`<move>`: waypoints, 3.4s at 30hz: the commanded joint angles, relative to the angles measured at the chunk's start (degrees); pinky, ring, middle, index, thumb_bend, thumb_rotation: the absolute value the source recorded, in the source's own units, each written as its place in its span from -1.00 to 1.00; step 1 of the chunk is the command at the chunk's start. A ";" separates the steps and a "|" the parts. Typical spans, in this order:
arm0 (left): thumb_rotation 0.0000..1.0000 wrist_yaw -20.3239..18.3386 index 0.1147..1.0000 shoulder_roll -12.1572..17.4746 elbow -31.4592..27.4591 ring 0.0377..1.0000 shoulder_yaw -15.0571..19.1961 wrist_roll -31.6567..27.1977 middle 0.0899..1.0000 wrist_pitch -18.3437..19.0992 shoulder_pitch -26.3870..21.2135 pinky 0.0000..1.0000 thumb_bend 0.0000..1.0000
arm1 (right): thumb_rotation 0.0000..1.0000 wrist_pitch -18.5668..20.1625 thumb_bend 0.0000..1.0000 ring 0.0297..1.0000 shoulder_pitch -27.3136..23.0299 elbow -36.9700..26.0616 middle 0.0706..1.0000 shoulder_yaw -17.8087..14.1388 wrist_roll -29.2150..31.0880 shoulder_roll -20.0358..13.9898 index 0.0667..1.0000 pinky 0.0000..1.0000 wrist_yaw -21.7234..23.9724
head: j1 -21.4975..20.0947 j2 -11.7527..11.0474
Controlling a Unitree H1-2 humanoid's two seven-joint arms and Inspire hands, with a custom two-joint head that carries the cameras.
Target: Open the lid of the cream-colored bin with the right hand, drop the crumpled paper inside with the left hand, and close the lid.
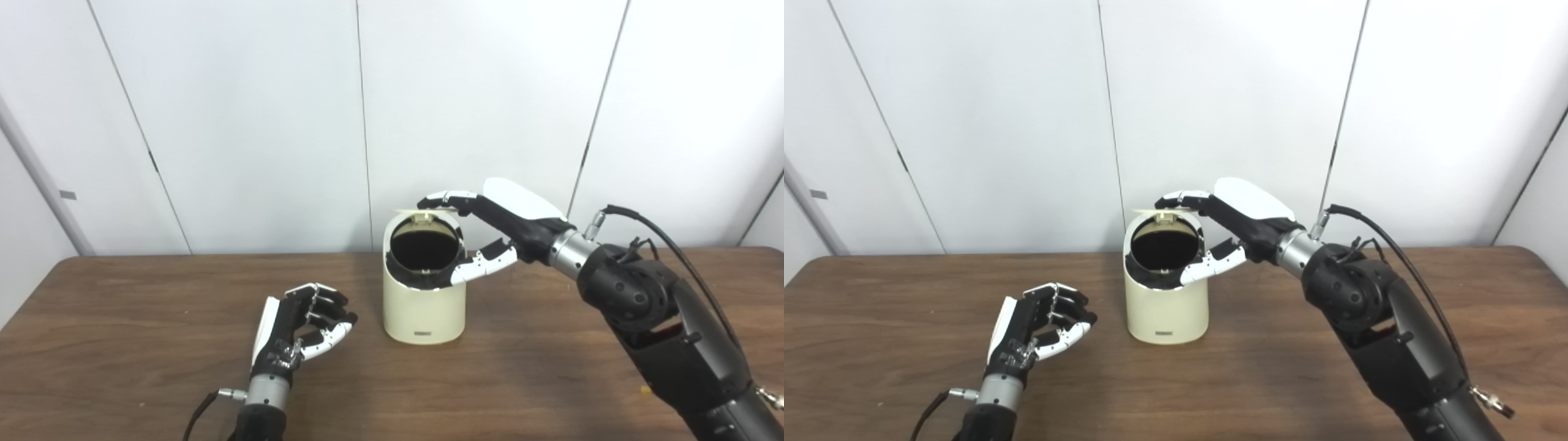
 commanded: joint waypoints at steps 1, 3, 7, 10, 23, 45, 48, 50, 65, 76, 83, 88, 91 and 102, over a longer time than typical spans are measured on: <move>-1.00 0.36 -0.11 -0.06 -2.12 0.07 -0.09 0.20 -0.12 -0.74 -2.54 -0.08 0.03 | 0.12 -1.57 0.39 0.72 -1.89 -2.13 0.67 -0.99 0.17 -1.26 0.61 0.53 -0.11 | 0.08 0.36; -1.00 0.34 -0.11 -0.11 -2.20 0.07 -0.21 0.40 -0.12 -0.51 -2.56 -0.09 0.03 | 0.12 -1.93 0.38 0.71 -1.74 -2.25 0.66 -1.02 0.15 -1.33 0.61 0.50 -0.10 | 0.08 0.36; -1.00 0.21 -0.10 -0.27 -2.62 0.07 -0.38 0.42 -0.12 0.00 -2.51 -0.08 0.03 | 0.08 -1.95 0.38 0.71 -1.48 -2.70 0.65 -1.03 0.09 -1.36 0.60 0.50 0.31 | 0.05 0.94; -1.00 0.37 -0.11 -0.39 -2.63 0.08 -0.39 0.51 -0.12 0.26 -2.57 -0.07 0.03 | 0.03 -2.07 0.37 0.73 -1.34 -3.04 0.64 -0.80 -0.23 -1.59 0.58 0.53 0.89 | 0.13 1.09; -1.00 0.31 -0.11 -0.72 -2.87 0.07 -0.46 0.44 -0.12 0.31 -2.51 -0.09 0.03 | 0.06 -6.61 0.38 0.78 -0.48 -1.14 0.60 1.02 -2.82 -1.31 0.49 0.55 0.53 | 0.72 1.87; -1.00 0.19 -0.11 -0.96 -4.09 0.08 -0.33 0.26 -0.12 2.12 -2.48 -0.07 0.03 | 0.05 -6.94 0.42 0.79 0.44 0.44 0.61 3.15 -6.20 -0.19 0.48 0.63 1.47 | 1.10 3.28; -1.00 0.23 -0.11 -0.99 -4.15 0.08 -0.30 0.24 -0.12 2.21 -2.47 -0.07 0.03 | 0.07 -7.84 0.42 0.79 0.50 0.75 0.60 3.62 -6.89 -0.20 0.47 0.61 1.27 | 1.24 3.62; -1.00 0.18 -0.11 -1.02 -4.20 0.08 -0.28 0.15 -0.12 2.26 -2.47 -0.08 0.03 | 0.09 -8.51 0.41 0.79 0.46 0.90 0.60 3.90 -7.39 -0.29 0.47 0.60 1.22 | 1.28 3.73; -1.00 0.21 -0.12 -1.05 -5.09 0.08 -0.01 -0.07 -0.12 3.64 -2.53 -0.08 0.03 | 0.10 -17.71 0.44 0.81 0.55 2.39 0.57 7.05 -12.31 -3.99 0.40 0.84 -0.09 | 1.47 4.79; -1.00 -0.02 -0.11 -0.96 -6.42 0.08 0.19 -0.14 -0.12 5.09 -2.28 -0.09 0.03 | 0.18 -18.83 0.43 0.79 1.41 2.88 0.54 7.39 -12.38 -4.68 0.34 0.91 -0.68 | 1.54 5.35; -1.00 0.09 -0.12 -1.03 -6.86 0.08 0.08 -0.04 -0.12 5.38 -2.06 -0.09 0.03 | 0.13 -20.40 0.42 0.78 1.94 3.12 0.50 8.29 -14.04 -5.04 0.32 0.87 -1.84 | 1.54 5.79; -1.00 0.22 -0.12 -1.07 -6.79 0.08 -0.07 0.26 -0.12 5.48 -2.10 -0.09 0.03 | 0.11 -20.65 0.43 0.77 1.49 3.30 0.45 9.53 -16.36 -4.83 0.37 0.90 -1.51 | 1.52 5.88; -1.00 0.27 -0.12 -1.13 -6.69 0.07 -0.16 0.36 -0.12 5.50 -2.09 -0.09 0.03 | 0.10 -20.43 0.43 0.76 1.01 3.88 0.44 10.26 -17.60 -4.42 0.38 0.91 -1.68 | 1.52 5.88; -1.00 0.22 -0.12 -1.16 -6.28 0.07 -0.18 -0.15 -0.12 4.76 -2.00 -0.10 0.03 | 0.08 -19.23 0.43 0.76 0.49 3.83 0.42 11.04 -18.38 -4.55 0.36 0.89 -0.78 | 1.67 5.93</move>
